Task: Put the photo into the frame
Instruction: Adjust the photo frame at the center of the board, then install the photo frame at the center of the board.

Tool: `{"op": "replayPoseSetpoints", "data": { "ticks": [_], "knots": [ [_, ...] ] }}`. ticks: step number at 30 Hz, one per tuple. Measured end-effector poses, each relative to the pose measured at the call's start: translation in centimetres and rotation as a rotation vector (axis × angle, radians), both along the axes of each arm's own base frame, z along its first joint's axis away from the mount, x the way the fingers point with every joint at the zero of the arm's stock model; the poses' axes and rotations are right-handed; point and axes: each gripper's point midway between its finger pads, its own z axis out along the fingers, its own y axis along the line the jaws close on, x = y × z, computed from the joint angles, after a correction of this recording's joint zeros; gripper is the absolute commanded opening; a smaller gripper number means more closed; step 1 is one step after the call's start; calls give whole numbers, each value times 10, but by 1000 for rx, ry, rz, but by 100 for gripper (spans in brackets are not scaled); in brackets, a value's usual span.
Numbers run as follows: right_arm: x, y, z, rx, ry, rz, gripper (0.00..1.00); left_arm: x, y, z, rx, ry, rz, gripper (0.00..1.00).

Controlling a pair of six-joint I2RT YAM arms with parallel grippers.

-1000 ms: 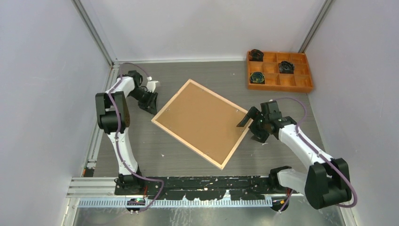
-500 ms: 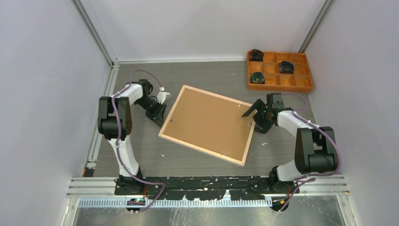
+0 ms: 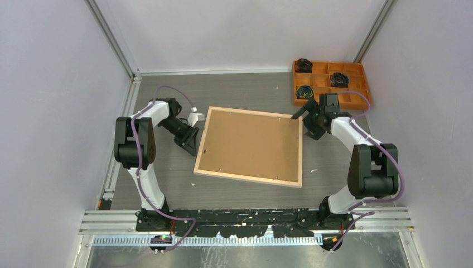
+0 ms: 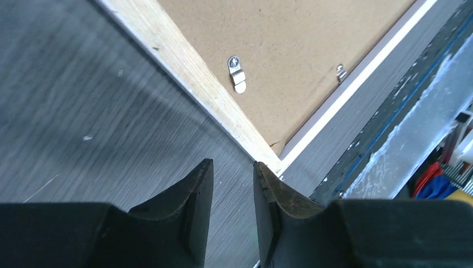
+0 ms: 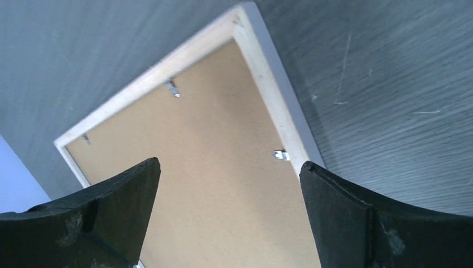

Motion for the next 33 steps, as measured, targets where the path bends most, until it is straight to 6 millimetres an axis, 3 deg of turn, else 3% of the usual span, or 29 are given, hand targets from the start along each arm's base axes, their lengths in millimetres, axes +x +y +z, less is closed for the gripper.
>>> {"op": "replayPoseSetpoints", "data": {
  "ticks": [3, 5, 7, 9, 13, 19, 23, 27, 33],
  "knots": [
    [6, 3, 26, -28, -75, -7, 93, 9, -1, 12, -56, -12, 40, 35],
    [4, 18, 43, -24, -121, 14, 88, 13, -2, 16, -81, -15, 55, 33],
    [3, 52, 57, 5, -176, 67, 80, 15, -6, 16, -105, -3, 60, 32],
    [-5, 101, 63, 54, -211, 155, 74, 16, -9, 11, -120, 22, 63, 29],
    [-26, 184, 49, 142, -195, 289, 70, 12, -12, -4, -129, 88, 69, 20],
    [-50, 282, 3, 205, -85, 407, 68, 10, -12, -8, -124, 117, 86, 16],
    [-54, 338, -7, 269, -67, 452, 65, 10, -13, -9, -121, 121, 93, 15],
    [-59, 374, -13, 325, -53, 471, 58, 11, -13, -8, -118, 128, 106, 14],
    [-60, 391, -22, 352, -22, 460, 53, 11, -14, -9, -114, 140, 126, 14]
  ]
}}
